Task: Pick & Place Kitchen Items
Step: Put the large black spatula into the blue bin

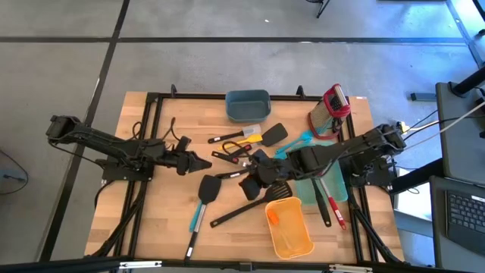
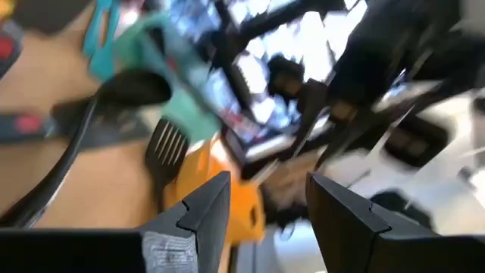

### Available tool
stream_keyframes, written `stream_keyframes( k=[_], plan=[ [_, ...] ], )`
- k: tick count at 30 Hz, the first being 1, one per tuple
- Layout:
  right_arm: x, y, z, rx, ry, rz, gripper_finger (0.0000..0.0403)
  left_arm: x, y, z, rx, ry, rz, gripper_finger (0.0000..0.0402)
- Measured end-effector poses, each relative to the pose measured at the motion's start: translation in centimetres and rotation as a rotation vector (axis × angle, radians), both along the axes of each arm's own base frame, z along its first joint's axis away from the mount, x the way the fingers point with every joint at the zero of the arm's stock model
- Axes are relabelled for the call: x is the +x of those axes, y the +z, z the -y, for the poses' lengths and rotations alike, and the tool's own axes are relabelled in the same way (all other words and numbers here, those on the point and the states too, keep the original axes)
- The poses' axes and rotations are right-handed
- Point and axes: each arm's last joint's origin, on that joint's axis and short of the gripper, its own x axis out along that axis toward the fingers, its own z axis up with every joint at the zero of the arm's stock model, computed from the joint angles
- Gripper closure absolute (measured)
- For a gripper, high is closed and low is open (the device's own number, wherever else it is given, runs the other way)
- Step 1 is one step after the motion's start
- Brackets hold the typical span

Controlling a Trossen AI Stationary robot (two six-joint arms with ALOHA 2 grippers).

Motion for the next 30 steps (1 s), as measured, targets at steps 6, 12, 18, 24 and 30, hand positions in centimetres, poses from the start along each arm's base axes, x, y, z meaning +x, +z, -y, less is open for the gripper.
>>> stream_keyframes(
  k=[6, 12, 18, 24, 30],
  plan=[
    [0.3, 0.0, 0.8, 0.002, -0.021, -0.002, 0.0288, -0.5, -1.8, 1.1, -0.094, -0.246, -0.211, 0.0242],
    [0.3, 0.0, 1.1, 0.005, -0.002, -0.005, 0.0288, -1.4, -2.1, 3.5, -0.2, -0.41, -0.293, 0.0249],
    [0.9, -0.4, 1.9, 0.014, 0.162, -0.018, 0.0288, -2.3, -2.2, 5.9, -0.28, -0.372, -0.329, 0.0254],
    [2.4, -2.1, 3.3, 0.009, 0.286, -0.037, 0.0288, -3.1, -2.7, 7.8, -0.377, -0.229, -0.339, 0.0254],
    [5.3, -6.4, 4.4, 0.021, 0.405, -0.063, 0.0288, -2.9, -2.3, 10.1, -0.444, -0.152, -0.245, 0.0254]
  ],
)
